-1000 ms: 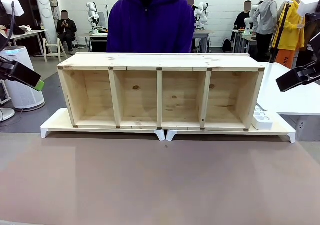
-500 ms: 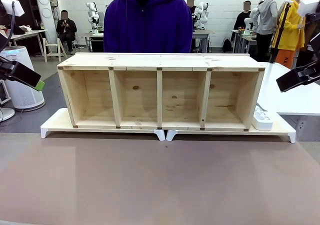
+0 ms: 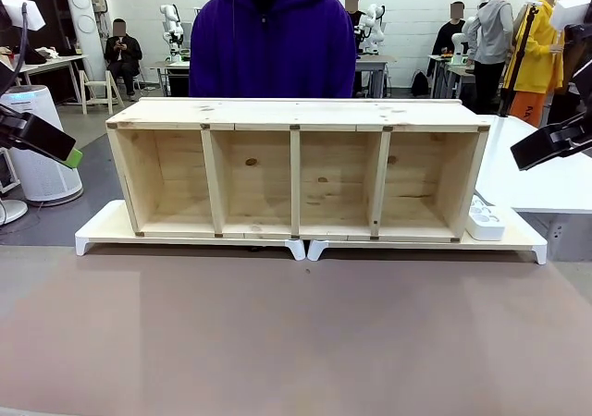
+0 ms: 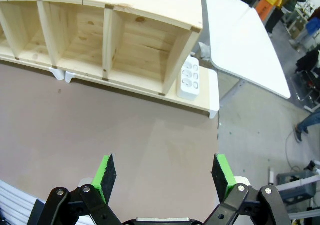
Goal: Perform cable management.
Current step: When the cord part of the Power Cable appears at the lower middle area of the table and stops, grasp the cord part of the Power Cable.
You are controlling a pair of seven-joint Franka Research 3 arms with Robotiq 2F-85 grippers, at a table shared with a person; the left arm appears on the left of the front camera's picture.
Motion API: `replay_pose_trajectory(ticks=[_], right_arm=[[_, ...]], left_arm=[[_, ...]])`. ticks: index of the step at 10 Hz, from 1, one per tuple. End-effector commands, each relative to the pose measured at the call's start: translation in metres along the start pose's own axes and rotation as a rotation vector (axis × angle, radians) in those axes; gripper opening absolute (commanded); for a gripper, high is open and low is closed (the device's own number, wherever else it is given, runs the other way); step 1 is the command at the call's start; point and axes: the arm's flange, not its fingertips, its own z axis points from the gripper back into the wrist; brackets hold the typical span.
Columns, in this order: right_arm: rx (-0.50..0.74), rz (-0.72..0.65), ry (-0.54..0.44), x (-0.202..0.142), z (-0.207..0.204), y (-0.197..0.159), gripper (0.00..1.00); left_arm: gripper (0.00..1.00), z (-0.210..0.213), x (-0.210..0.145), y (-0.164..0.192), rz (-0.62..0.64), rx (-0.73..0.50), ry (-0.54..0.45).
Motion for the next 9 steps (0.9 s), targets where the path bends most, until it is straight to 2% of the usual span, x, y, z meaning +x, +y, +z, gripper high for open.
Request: replay_pose_trajectory(ticks=[1,9], right_arm=[[-0.002,0.006,-0.003,0.0011,-0.0014,0.0004,1.00],[-0.002,0.006,-0.003,0.0011,-0.0014,0.0004,1.00]], left_arm=[[1.00,0.0010,0.0009,-0.0009,-0.003,0.005,-0.011],[1.00,0.0010,0.0009,-0.0009,-0.003,0.005,-0.011]])
